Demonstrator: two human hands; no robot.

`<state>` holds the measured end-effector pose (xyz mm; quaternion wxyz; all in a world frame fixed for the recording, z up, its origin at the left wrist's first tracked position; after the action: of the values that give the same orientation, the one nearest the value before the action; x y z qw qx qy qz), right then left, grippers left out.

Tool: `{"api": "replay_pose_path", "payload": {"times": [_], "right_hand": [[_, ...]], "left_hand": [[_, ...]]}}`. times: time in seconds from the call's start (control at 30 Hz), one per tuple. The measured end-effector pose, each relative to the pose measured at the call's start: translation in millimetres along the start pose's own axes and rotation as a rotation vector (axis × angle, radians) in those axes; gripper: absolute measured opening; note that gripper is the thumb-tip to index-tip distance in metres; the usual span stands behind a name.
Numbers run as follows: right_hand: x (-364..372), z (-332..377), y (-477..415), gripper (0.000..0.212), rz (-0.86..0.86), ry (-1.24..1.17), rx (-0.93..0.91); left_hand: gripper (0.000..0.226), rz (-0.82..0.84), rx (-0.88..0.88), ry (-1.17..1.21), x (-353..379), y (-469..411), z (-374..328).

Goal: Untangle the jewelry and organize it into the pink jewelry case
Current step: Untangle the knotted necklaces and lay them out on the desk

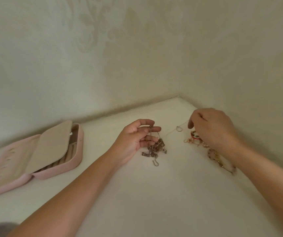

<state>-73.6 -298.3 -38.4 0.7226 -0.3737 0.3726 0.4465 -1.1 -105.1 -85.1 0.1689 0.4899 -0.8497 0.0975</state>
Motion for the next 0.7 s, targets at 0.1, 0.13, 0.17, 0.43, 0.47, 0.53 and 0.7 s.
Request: {"api": "replay_pose_path", "payload": {"times": [0.1, 0.13, 0.17, 0.43, 0.47, 0.53, 0.7], "right_hand": [[-4.0, 1.1, -0.9, 0.034, 0.17, 0.189, -0.052], [-4.3, 2.3, 0.7, 0.034, 0.245, 0.258, -0.086], [-4.4, 3.9, 2.9, 0.034, 0.317, 0.301, -0.12], [14.5, 22.0, 16.6, 0.025, 0.581, -0.152, -0.369], [19.7, 23.5, 19.1, 0.02, 0.631, -0.217, -0.39], [30.1, 24.0, 20.6, 0.033, 0.669, -0.311, -0.417], [41.6, 27.3, 20.2, 0.014, 0.629, -0.49, -0.339]], "left_hand": [[0.032, -0.106, 0.08, -0.02, 0.8, 6.8, -0.9], [0.034, -0.139, 0.101, -0.035, 2.1, 10.5, -1.7], [0.036, -0.163, 0.114, -0.049, 3.8, 14.0, -2.2], [0.038, -0.092, 0.03, 0.062, 22.5, 39.5, 2.9], [0.039, -0.084, 0.024, 0.07, 24.0, 39.9, 2.8], [0.039, -0.073, 0.014, 0.099, 25.4, 39.7, 2.6], [0.073, 0.052, -0.046, 0.213, 22.4, 40.3, 0.8]]}}
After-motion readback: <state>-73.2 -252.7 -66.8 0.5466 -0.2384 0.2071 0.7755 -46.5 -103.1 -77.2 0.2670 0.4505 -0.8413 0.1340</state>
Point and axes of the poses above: each hand's wrist, its own y-axis away from the middle knuckle, its own x-axis out of the palm, z = x × y, the point moved 2 cm from there along -y, towards the middle knuckle, and after that the axes turned 15 degrees about y, right-handed, at the moved point
